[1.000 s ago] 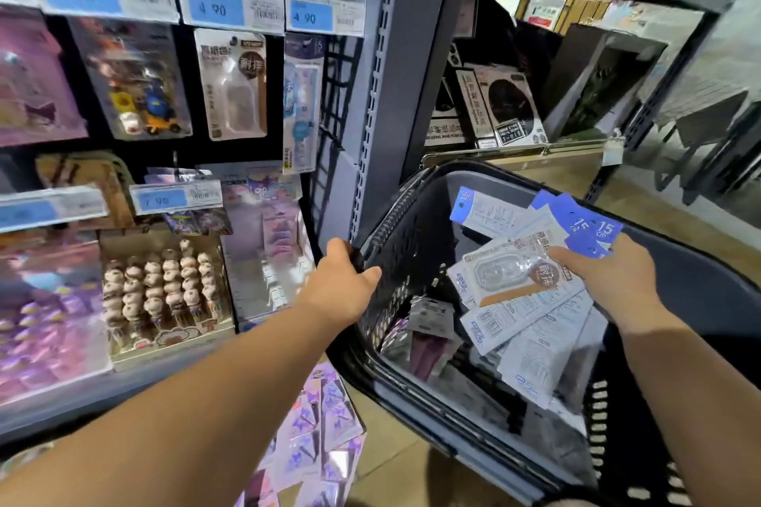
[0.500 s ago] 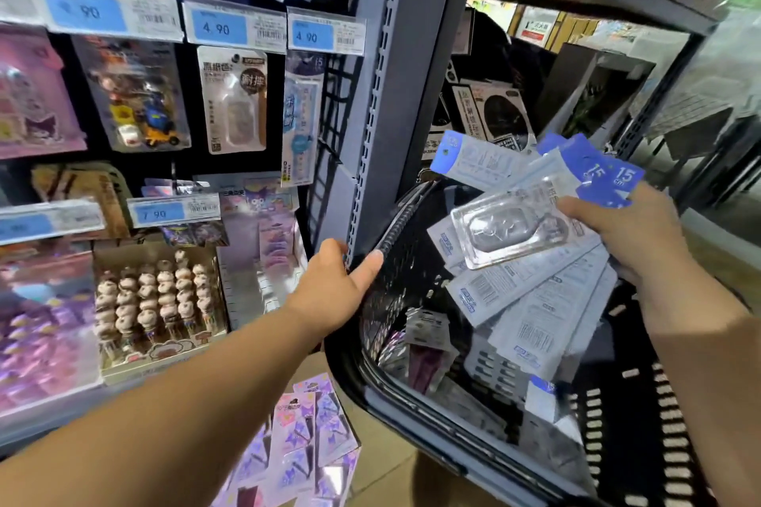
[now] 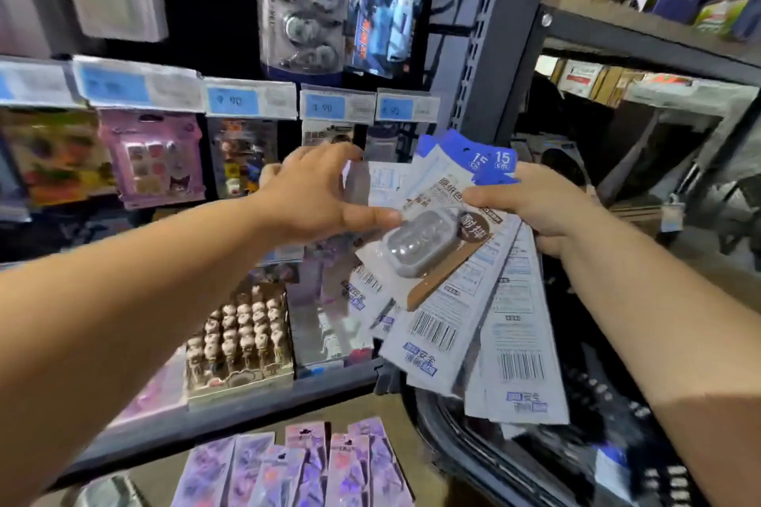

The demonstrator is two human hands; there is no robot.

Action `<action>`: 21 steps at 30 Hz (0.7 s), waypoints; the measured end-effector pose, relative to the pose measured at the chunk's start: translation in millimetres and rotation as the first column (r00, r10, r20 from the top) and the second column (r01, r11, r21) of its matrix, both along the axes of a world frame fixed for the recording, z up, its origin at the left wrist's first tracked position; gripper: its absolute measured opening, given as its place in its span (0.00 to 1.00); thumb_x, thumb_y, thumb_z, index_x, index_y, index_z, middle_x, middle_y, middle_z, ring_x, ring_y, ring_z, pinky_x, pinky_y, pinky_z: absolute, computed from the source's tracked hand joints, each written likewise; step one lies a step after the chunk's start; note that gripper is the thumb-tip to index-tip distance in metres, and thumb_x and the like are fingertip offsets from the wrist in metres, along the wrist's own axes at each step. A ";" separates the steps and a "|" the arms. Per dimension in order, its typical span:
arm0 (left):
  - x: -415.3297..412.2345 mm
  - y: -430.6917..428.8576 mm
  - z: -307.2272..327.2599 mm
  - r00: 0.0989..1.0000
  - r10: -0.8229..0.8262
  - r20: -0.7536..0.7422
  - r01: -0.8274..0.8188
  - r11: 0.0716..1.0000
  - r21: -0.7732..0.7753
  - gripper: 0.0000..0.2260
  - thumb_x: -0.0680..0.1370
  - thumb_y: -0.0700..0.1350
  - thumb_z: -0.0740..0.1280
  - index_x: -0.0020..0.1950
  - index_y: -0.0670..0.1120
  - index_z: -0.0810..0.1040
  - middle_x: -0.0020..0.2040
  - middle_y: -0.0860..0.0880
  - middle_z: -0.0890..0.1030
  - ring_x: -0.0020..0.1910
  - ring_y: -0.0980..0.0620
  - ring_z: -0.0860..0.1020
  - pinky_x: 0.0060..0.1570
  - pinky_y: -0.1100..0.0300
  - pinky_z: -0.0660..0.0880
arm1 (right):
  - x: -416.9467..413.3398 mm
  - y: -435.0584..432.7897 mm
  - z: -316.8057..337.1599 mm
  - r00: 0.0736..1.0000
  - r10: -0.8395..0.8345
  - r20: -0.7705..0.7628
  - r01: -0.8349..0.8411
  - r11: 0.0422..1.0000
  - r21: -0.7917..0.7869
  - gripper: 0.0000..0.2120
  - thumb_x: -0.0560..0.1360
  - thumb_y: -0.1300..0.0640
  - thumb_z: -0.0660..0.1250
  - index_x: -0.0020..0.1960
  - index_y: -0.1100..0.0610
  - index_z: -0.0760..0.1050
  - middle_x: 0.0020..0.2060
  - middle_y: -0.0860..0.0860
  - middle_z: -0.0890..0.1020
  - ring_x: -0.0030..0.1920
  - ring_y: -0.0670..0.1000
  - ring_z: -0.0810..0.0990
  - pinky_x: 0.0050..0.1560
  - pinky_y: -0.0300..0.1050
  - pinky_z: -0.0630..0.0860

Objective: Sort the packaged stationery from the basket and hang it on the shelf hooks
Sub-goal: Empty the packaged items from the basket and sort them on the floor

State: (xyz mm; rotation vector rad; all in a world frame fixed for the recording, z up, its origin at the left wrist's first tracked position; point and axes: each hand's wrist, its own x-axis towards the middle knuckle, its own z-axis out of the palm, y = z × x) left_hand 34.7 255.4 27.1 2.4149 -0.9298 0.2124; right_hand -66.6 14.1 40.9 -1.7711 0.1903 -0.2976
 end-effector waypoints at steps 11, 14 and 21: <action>19.5 159.7 -71.3 0.744 0.065 -0.665 0.078 0.980 0.183 0.40 0.49 0.78 0.71 0.51 0.52 0.80 0.58 0.58 0.80 0.57 0.60 0.77 0.61 0.63 0.70 | 61.7 130.2 -92.4 0.919 0.288 -0.270 -0.279 0.957 0.073 0.10 0.69 0.68 0.73 0.48 0.58 0.82 0.45 0.55 0.86 0.43 0.53 0.84 0.51 0.50 0.81; 16.8 198.5 -112.4 0.568 0.087 -0.818 0.068 0.986 0.152 0.32 0.59 0.69 0.74 0.55 0.49 0.81 0.58 0.53 0.82 0.59 0.53 0.79 0.61 0.61 0.74 | 73.5 159.0 -128.1 0.882 0.335 -0.333 -0.321 0.942 0.097 0.09 0.69 0.68 0.73 0.45 0.56 0.81 0.40 0.50 0.86 0.38 0.47 0.84 0.45 0.41 0.81; -19.7 247.8 -195.2 0.202 -0.149 -0.968 -0.076 0.983 -0.168 0.38 0.54 0.68 0.79 0.60 0.51 0.82 0.64 0.49 0.80 0.65 0.50 0.77 0.66 0.53 0.72 | 89.3 215.1 -210.5 0.804 0.340 -0.489 -0.240 0.936 0.256 0.06 0.71 0.68 0.71 0.41 0.58 0.81 0.31 0.53 0.84 0.29 0.49 0.82 0.38 0.44 0.82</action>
